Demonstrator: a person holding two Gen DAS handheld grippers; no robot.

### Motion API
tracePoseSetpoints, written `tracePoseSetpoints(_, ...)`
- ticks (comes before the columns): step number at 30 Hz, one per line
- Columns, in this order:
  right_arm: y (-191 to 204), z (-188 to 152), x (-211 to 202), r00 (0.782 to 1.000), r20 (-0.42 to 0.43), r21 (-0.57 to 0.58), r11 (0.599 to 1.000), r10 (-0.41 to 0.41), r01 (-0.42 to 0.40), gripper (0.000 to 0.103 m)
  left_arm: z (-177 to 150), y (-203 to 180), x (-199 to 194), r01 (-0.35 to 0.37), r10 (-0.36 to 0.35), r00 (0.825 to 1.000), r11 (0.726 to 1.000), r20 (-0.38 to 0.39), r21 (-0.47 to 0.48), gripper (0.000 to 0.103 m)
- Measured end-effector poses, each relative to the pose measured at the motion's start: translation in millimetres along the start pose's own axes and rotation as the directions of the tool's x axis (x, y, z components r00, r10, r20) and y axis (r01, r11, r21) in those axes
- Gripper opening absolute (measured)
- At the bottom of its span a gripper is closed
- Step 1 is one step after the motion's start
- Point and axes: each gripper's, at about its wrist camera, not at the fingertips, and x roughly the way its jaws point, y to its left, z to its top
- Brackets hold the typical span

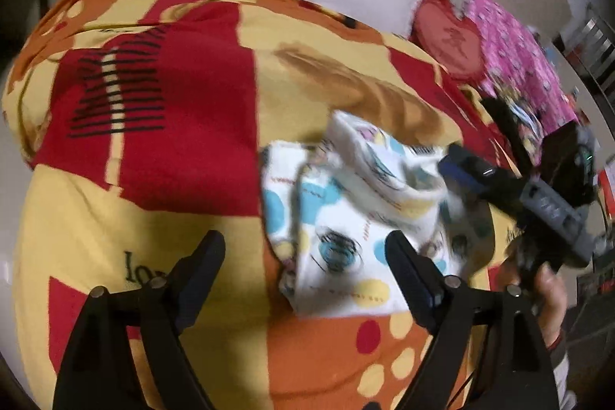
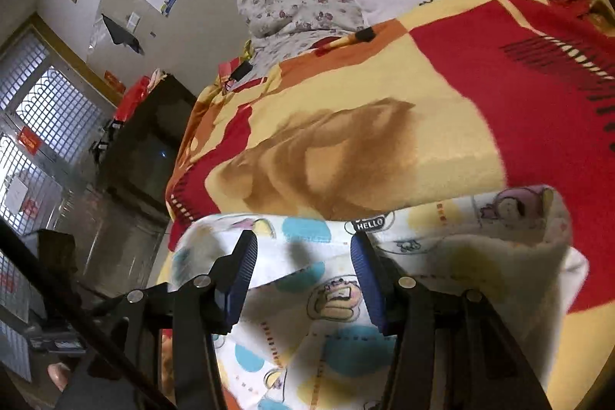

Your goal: Fold small clothes

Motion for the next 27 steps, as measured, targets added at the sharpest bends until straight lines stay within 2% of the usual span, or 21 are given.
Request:
tracePoseSetpoints(3, 1.6, -4.1, -39.4, 0.997, 0.044, -0.054, 0.997, -0.060, 0.062, 0.066, -2.7, -4.9, 3.9, -0.036, 0.036, 0.999, 0.999, 0.007, 0.039, 0.087)
tracePoseSetpoints(6, -10.8, -11.4, -64.9, 0.991, 0.047, -0.082, 0.988, -0.128, 0.131, 0.068, -0.1, -8.7, 13.5, -0.052, 0.052, 0.999, 0.997, 0.003, 0.050, 0.087)
tracePoseSetpoints(9, -22.9, -18.6, -71.8, 0.969, 0.046, -0.114, 0.962, -0.242, 0.246, 0.068, 5.5, -14.0, 25.7, -0.058, 0.057, 0.998, 0.997, 0.012, 0.049, 0.087)
tracePoseSetpoints(13, -35.1, -17.1, -56.8, 0.967, 0.027, -0.099, 0.962, -0.253, 0.254, 0.064, 11.1, -19.6, 40.0, -0.088, 0.087, 0.996, 0.995, 0.032, 0.044, 0.087)
tracePoseSetpoints(14, -36.9, -17.3, -53.8, 0.967, 0.019, -0.107, 0.961, -0.255, 0.256, 0.047, 11.6, -21.1, 44.7, -0.119, 0.117, 0.993, 0.992, 0.027, 0.051, 0.071)
tracePoseSetpoints(15, -36.2, -16.7, -47.7, 0.965, 0.006, -0.126, 0.957, -0.264, 0.262, 0.024, 12.2, -21.5, 49.6, -0.153, 0.152, 0.988, 0.987, 0.017, 0.058, 0.053)
tracePoseSetpoints(16, -35.1, -17.5, -48.0, 0.962, 0.017, -0.134, 0.952, -0.274, 0.274, 0.015, 13.5, -20.1, 54.5, -0.172, 0.173, 0.985, 0.983, -0.005, 0.059, 0.023)
tracePoseSetpoints(18, -32.5, -14.2, -53.0, 0.964, 0.054, -0.130, 0.955, -0.262, 0.267, 0.011, 16.8, -12.4, 53.6, -0.147, 0.148, 0.989, 0.989, -0.008, 0.010, 0.022)
tracePoseSetpoints(21, -33.5, -10.1, -62.4, 0.953, 0.089, -0.114, 0.948, -0.289, 0.298, 0.010, 19.8, -1.6, 42.6, -0.145, 0.145, 0.989, 0.989, 0.027, -0.033, 0.013)
tracePoseSetpoints(23, -38.6, -8.8, -58.4, 0.947, 0.077, -0.101, 0.942, -0.313, 0.320, 0.010, 17.6, 9.1, 38.9, -0.135, 0.139, 0.989, 0.988, 0.043, -0.081, 0.012)
tracePoseSetpoints(25, -49.6, -12.7, -45.4, 0.948, 0.039, -0.082, 0.944, -0.316, 0.319, 0.010, 14.5, 14.4, 48.3, -0.116, 0.118, 0.993, 0.989, 0.009, -0.090, 0.012)
tracePoseSetpoints(27, -54.7, -16.5, -39.8, 0.945, 0.018, -0.074, 0.943, -0.325, 0.326, 0.010, 12.0, 12.2, 47.0, -0.125, 0.127, 0.992, 0.989, 0.014, -0.085, 0.012)
